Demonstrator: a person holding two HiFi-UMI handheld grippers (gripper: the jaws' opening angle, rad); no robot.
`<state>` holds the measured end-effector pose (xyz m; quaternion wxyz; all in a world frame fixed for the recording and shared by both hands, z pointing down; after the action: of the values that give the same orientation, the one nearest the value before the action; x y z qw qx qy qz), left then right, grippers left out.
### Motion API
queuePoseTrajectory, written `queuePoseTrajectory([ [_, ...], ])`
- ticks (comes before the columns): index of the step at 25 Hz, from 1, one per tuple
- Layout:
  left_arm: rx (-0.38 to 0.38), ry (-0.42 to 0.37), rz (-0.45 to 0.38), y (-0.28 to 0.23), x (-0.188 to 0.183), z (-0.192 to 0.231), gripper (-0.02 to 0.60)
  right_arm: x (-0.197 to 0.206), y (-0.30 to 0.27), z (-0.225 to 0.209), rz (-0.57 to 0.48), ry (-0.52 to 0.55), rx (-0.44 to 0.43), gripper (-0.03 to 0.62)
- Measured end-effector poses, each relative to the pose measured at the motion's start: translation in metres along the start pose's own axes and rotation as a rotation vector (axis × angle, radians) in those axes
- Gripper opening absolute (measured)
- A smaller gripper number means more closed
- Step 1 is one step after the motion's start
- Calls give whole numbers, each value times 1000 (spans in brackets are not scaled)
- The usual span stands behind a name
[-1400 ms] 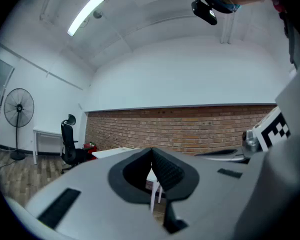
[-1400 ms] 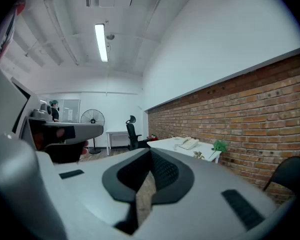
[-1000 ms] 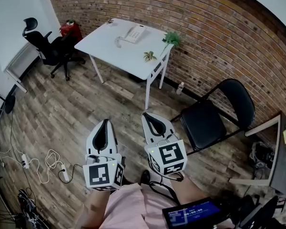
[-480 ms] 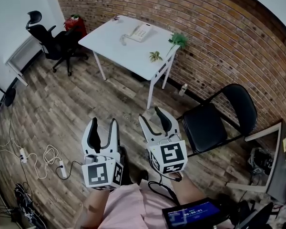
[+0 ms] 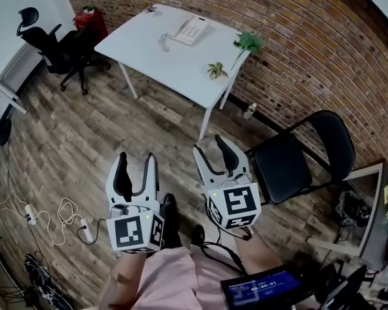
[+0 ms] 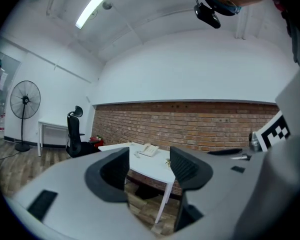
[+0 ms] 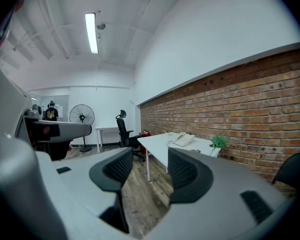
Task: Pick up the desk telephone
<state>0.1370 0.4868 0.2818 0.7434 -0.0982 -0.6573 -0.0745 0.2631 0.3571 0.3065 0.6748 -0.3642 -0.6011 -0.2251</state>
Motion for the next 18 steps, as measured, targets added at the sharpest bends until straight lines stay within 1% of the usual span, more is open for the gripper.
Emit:
queuePoseTrajectory([
  [5, 23, 0, 7, -49, -3, 41, 249, -8, -57, 5, 1, 2, 18, 224],
  [11, 57, -17, -23, -100, -27, 90, 249, -41, -116, 13, -44, 10, 55, 216],
  [15, 89, -29, -50, -129, -43, 114, 249, -61, -145, 15, -71, 17, 93, 213],
  [18, 103, -20, -53, -147, -45, 130, 249, -66, -161, 17, -72, 21, 112, 210],
])
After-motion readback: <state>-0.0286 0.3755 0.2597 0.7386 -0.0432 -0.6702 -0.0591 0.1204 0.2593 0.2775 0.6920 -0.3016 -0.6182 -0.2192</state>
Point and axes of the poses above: the fingertips, and each gripper's own axes: y backward along the fingers, z to its left, x out of its underside, the point moved 4 cm from there along y, backward along the fingers, and after that the axes turned 11 degrees about x, right-handed, at the moved point
